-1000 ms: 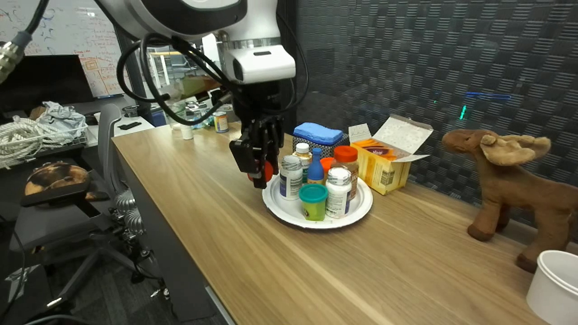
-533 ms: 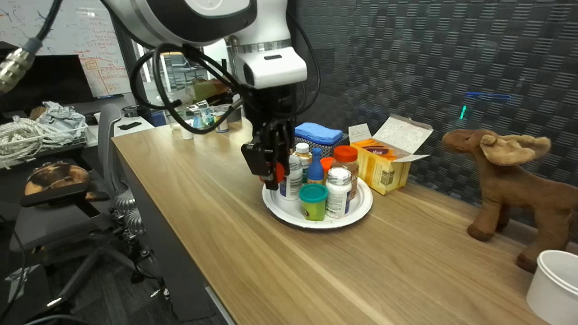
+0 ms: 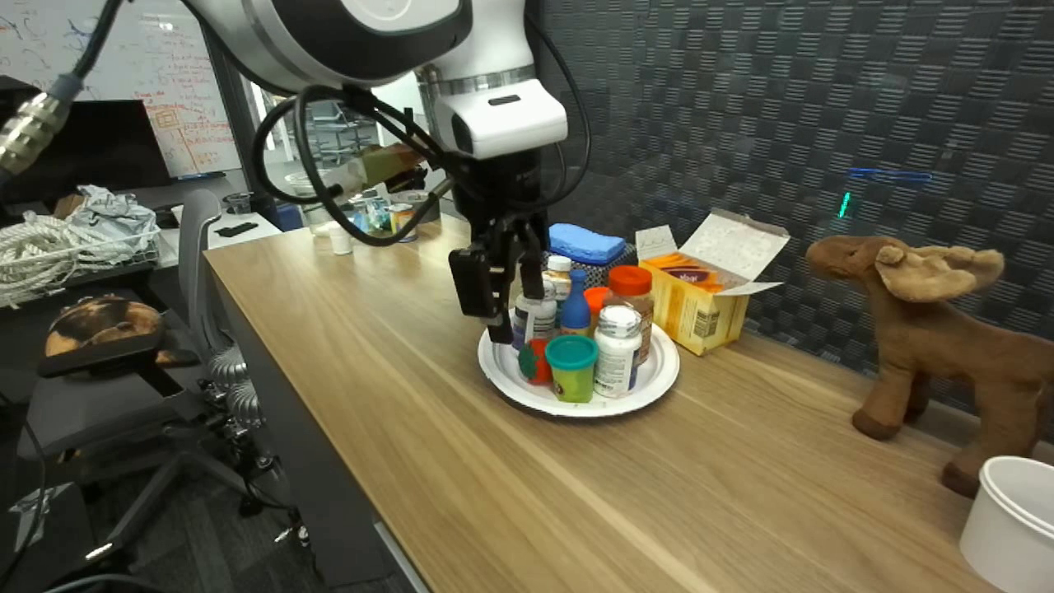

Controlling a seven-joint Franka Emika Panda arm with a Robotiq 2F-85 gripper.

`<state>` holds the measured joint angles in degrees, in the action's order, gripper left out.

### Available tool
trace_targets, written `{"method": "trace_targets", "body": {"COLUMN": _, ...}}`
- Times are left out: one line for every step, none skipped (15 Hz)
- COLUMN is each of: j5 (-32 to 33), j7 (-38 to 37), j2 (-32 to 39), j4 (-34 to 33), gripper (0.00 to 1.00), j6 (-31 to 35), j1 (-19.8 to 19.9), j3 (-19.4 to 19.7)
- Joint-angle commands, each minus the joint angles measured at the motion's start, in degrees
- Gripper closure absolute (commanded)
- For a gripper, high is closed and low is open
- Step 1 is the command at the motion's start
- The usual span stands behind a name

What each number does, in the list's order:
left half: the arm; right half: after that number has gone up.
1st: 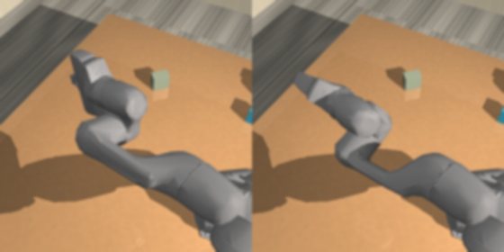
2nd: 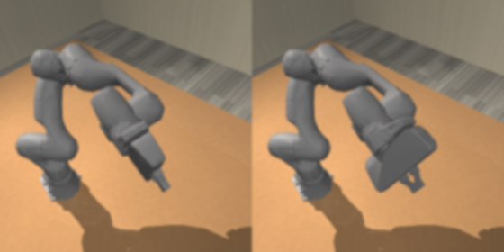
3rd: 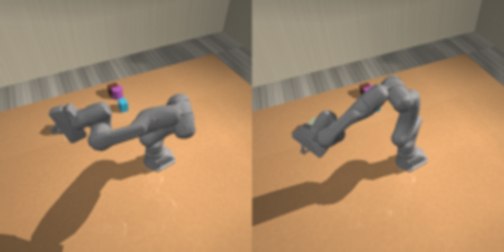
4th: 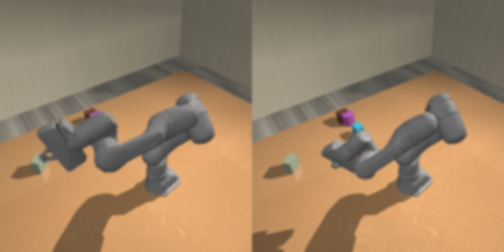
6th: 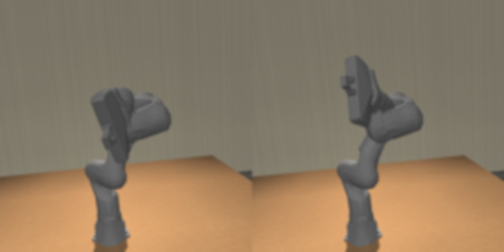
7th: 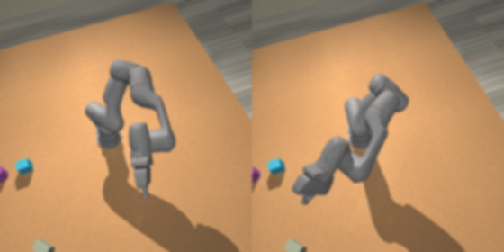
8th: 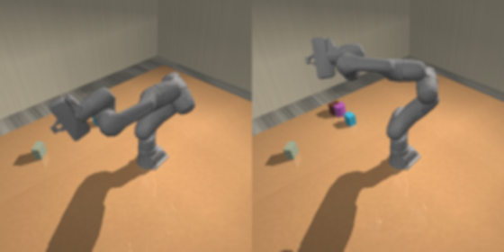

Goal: Put the bottles and orange plushie that are around the white plate on the white plate

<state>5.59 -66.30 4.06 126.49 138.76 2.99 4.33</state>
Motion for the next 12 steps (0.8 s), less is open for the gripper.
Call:
{"method": "trace_targets", "body": {"j5": 1.35, "j7": -0.62, "j2": -1.71, "j4": 0.87, "gripper": 0.00, "j6": 2.97, "j1": -0.44, "j3": 0.20}}
{"method": "trace_targets", "body": {"j5": 1.61, "j7": -0.74, "j2": -2.21, "j4": 1.26, "gripper": 0.00, "j6": 3.66, "j1": -0.49, "j3": 0.18}}
{"method": "trace_targets", "body": {"j5": 1.99, "j7": -0.87, "j2": -2.67, "j4": 1.58, "gripper": 0.00, "j6": 4.23, "j1": -0.55, "j3": 0.13}}
{"method": "trace_targets", "body": {"j5": 2.44, "j7": -0.93, "j2": -3.59, "j4": 2.23, "gripper": 0.00, "j6": 4.92, "j1": -0.65, "j3": 0.03}}
{"method": "trace_targets", "body": {"j5": 3.25, "j7": -1.46, "j2": -4.37, "j4": 2.69, "gripper": 0.00, "j6": 5.38, "j1": -0.73, "j3": -0.02}}
{"method": "trace_targets", "body": {"j5": 4.01, "j7": -2.01, "j2": -5.70, "j4": 3.49, "gripper": 0.00, "j6": 6.14, "j1": -0.80, "j3": -0.13}}
{"method": "trace_targets", "body": {"j5": 5.15, "j7": -2.44, "j2": -6.70, "j4": 3.96, "gripper": 0.01, "j6": 6.54, "j1": -0.79, "j3": -0.26}}
{"method": "trace_targets", "body": {"j5": 6.23, "j7": -2.90, "j2": -8.07, "j4": 4.51, "gripper": 0.00, "j6": 6.71, "j1": -0.76, "j3": -0.52}}
{"method": "trace_targets", "body": {"j5": 7.34, "j7": -3.22, "j2": -9.63, "j4": 4.99, "gripper": 0.00, "j6": 6.00, "j1": -0.69, "j3": -0.90}}
{"method": "trace_targets", "body": {"j5": 8.38, "j7": -3.51, "j2": -10.84, "j4": 5.08, "gripper": 0.00, "j6": 4.98, "j1": -0.55, "j3": -1.35}}
{"method": "trace_targets", "body": {"j5": 8.60, "j7": -2.71, "j2": -12.53, "j4": 5.23, "gripper": 0.00, "j6": 2.92, "j1": -0.45, "j3": -1.88}}
{"method": "trace_targets", "body": {"j5": 7.97, "j7": -0.87, "j2": -14.20, "j4": 5.35, "gripper": 0.00, "j6": 0.81, "j1": -0.47, "j3": -2.42}}
